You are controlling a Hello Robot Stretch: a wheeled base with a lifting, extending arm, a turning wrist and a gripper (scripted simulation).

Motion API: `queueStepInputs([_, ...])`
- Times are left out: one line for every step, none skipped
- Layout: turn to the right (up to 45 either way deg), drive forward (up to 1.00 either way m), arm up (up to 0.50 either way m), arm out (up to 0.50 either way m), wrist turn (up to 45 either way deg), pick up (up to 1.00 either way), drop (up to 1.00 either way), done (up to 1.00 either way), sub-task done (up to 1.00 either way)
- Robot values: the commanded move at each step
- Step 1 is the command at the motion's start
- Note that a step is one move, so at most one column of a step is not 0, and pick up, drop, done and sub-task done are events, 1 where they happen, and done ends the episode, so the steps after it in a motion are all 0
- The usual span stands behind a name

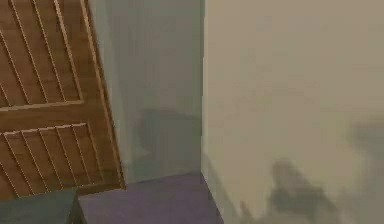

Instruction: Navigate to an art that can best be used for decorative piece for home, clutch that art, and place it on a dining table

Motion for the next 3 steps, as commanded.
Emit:
queueStepInputs([-45.0,0.00,0.00,0.00,0.0,0.00,0.00,0.00,0.00])
queueStepInputs([-45.0,0.00,0.00,0.00,0.0,0.00,0.00,0.00,0.00])
queueStepInputs([-45.0,0.00,0.00,0.00,0.0,0.00,0.00,0.00,0.00])
